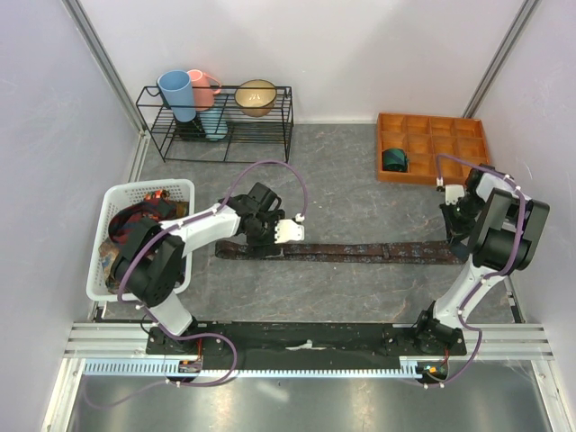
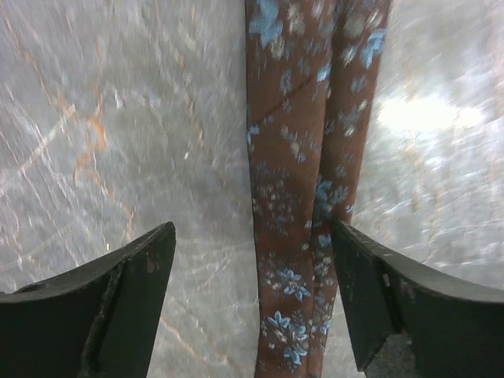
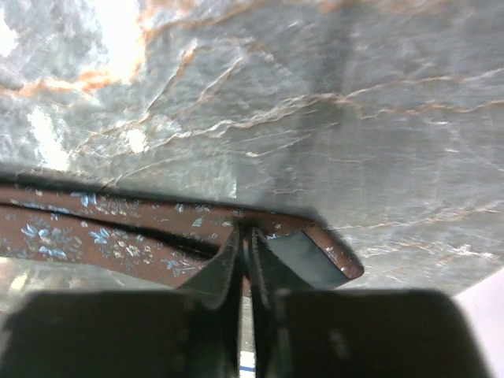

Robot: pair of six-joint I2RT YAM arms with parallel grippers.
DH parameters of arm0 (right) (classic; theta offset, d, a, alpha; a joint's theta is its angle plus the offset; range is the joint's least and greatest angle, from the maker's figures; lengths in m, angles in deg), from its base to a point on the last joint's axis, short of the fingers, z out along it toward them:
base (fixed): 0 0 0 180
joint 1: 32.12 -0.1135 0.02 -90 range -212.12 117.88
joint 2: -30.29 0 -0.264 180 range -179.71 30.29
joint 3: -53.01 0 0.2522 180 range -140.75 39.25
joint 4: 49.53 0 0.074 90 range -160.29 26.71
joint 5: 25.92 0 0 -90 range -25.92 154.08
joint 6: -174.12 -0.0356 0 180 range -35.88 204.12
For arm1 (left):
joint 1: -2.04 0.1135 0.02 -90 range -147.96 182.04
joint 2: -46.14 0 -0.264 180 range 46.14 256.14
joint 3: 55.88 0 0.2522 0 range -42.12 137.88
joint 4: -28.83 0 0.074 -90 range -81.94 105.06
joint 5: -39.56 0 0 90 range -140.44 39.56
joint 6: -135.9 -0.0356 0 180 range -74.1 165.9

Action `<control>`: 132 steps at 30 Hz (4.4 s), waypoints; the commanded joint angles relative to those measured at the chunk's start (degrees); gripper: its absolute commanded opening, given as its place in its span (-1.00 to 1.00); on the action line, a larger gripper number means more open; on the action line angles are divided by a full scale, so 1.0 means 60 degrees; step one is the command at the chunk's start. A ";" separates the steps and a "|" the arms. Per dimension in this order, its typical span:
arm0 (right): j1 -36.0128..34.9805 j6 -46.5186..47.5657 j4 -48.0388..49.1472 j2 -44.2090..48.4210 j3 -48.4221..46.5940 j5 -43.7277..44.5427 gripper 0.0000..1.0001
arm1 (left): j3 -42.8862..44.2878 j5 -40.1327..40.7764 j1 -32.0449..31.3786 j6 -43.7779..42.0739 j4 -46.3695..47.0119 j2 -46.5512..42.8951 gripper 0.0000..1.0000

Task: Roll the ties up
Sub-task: Flatten out the tie at the center of the board, then roll the tie at the center of the board.

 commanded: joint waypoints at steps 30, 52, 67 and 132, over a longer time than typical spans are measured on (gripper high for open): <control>0.0400 -0.0787 0.1676 -0.1325 -0.1325 0.1897 -1.00 | 0.1507 -0.0617 -0.1113 0.1393 0.0889 0.2327 0.10; 0.0400 -0.0378 0.0109 0.1336 -0.3053 -0.0049 0.07 | 0.0262 -0.1449 -0.0587 0.1567 0.0933 -0.1390 0.61; -0.2410 -0.7429 0.5038 0.3658 -0.1958 -0.8573 0.97 | -0.1427 -0.2933 0.1114 0.0869 0.2199 -0.5468 0.86; -0.9312 -1.1084 0.9396 -0.1648 0.1194 -0.6950 -0.66 | 0.0349 -0.3181 0.0250 0.1099 0.0406 -0.0443 -0.17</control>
